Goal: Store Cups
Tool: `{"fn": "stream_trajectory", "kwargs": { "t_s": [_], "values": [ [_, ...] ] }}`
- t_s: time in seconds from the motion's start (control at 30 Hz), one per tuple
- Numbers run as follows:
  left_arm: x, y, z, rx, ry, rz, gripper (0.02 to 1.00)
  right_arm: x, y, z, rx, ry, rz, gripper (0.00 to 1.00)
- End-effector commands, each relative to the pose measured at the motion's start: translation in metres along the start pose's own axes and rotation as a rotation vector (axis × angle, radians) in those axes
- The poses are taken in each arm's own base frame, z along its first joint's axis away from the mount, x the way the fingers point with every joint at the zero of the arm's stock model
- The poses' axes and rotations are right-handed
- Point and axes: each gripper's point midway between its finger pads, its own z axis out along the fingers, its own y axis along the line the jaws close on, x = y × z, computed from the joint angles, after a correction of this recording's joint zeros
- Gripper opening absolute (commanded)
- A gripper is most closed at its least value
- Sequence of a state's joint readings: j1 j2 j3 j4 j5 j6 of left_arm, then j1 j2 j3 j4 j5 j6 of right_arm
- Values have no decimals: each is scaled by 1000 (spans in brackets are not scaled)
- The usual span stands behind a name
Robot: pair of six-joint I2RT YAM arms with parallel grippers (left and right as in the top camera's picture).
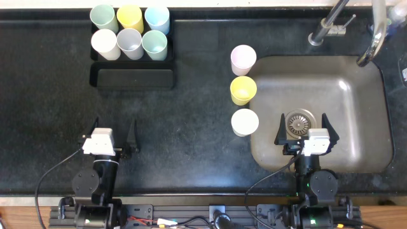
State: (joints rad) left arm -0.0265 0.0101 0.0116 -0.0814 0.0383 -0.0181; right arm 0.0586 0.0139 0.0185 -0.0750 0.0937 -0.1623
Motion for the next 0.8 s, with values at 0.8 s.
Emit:
{"fn": "stream_trajectory", "kwargs": {
  "t_s": [0.8],
  "values": [
    [-45, -27, 14, 147, 124, -88, 1000, 4, -1, 0, 8, 1, -6, 1000]
  ]
}}
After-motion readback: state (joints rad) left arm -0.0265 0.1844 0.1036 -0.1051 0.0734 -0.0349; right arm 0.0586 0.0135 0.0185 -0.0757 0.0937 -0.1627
